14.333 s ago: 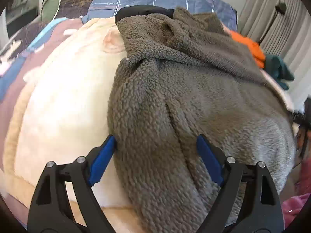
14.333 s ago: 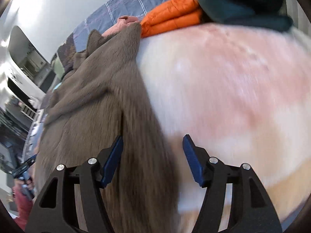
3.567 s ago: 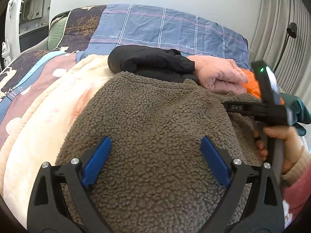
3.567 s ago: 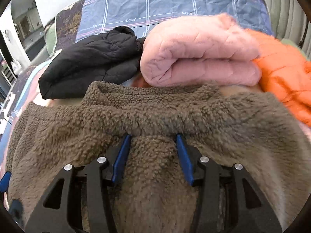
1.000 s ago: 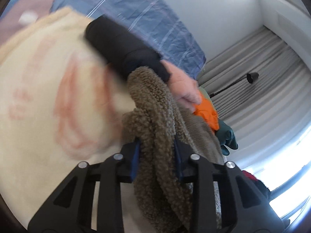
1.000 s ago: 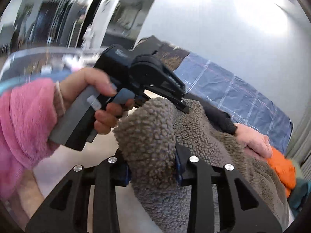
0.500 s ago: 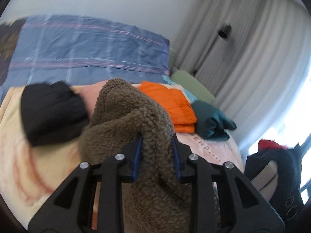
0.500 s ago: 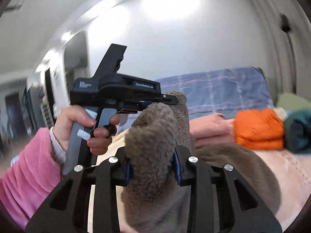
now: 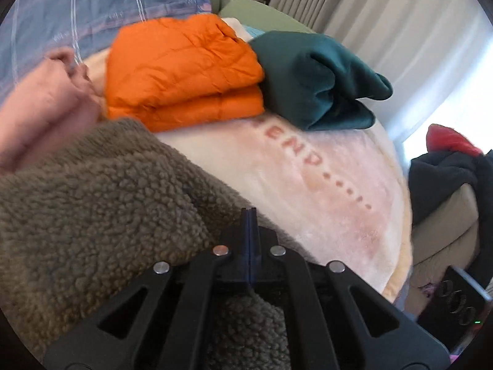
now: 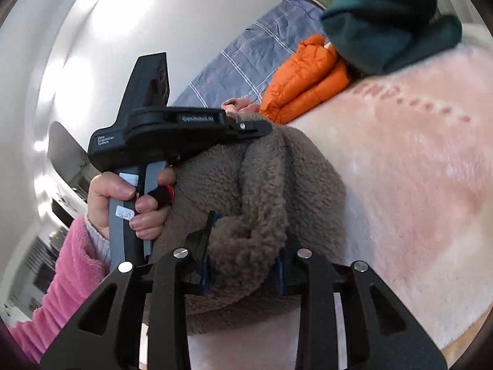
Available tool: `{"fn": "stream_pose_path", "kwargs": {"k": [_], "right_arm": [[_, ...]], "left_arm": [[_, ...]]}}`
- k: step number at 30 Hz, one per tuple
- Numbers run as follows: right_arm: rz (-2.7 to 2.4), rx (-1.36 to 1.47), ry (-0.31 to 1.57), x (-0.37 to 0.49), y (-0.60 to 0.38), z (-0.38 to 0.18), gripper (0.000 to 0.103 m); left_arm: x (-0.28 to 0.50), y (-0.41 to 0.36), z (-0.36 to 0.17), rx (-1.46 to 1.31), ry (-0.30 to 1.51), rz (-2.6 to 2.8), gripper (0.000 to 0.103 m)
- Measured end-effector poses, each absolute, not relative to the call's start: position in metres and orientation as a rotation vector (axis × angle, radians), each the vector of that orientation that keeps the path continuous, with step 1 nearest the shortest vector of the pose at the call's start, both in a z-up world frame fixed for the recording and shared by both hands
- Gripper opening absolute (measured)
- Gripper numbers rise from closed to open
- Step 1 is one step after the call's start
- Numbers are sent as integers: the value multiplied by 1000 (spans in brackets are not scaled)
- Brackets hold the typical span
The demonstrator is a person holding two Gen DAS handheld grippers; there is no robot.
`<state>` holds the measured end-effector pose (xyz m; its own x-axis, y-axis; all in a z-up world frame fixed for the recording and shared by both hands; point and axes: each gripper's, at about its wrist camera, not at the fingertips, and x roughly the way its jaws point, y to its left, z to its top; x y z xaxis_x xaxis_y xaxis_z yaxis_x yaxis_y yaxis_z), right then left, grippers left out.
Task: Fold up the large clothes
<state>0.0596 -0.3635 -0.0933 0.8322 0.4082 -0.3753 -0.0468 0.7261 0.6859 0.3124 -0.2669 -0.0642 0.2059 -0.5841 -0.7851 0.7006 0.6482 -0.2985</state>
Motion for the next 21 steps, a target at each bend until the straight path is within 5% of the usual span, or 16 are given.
{"fn": "stream_pose_path", "kwargs": {"k": [6,8,10,14,21], "right_arm": [[330,764,526,64,-363,-94,52],[363,791,548,75,-366,-97,52],[385,811,546,80,-372,-95,35],[377,771,474,77,-376,-67,25],[239,776,488,75,-410,-65,24]], "left_arm": [[309,-248,-62,87,1006,-938,1],[310,-249,-60,62,1001,-952,2],[311,-248,-59,48,999,-949,3],[302,-230,-20,17,884,-914,39],[251,-197,54,308,555,-759,54]]}}
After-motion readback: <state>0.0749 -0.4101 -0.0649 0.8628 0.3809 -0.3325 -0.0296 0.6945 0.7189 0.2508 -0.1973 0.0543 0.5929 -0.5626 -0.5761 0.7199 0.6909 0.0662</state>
